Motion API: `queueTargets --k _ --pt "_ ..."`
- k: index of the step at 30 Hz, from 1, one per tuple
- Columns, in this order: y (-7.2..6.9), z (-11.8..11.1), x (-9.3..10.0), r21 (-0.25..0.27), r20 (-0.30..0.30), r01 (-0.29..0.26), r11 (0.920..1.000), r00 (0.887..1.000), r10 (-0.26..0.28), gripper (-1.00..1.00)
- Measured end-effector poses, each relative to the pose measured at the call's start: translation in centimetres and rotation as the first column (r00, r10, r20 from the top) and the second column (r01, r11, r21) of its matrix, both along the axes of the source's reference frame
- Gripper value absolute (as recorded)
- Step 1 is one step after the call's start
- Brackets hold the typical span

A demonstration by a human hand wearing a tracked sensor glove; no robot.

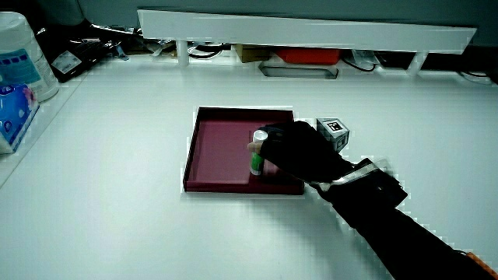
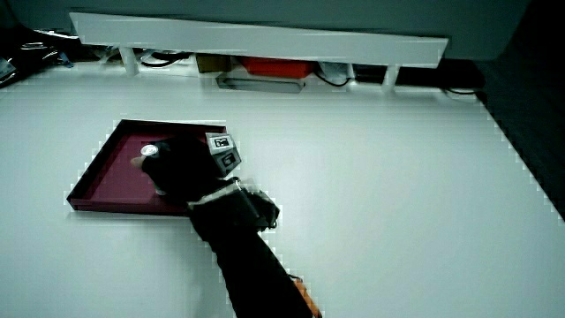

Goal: Pick glue stick

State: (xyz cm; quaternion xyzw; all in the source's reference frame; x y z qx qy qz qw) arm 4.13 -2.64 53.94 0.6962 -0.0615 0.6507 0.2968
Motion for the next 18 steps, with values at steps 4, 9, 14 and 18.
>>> queueTargets --k 4,9,14,18 --pt "0.0 0.0 0.0 0.021 -0.006 -0.003 0.9998 1.000 0.003 0.96" --pt "0.2 -0.3 0.1 0.033 0.018 -0.023 0.9992 1.000 0.023 1.00" --pt "0.1 -1.6 0.6 0.077 0.039 -0.028 0.9967 0.999 0.025 1.00" --pt "0.0 -4.0 0.9 0.122 0.068 -0.010 0.9924 0.998 0.002 1.00"
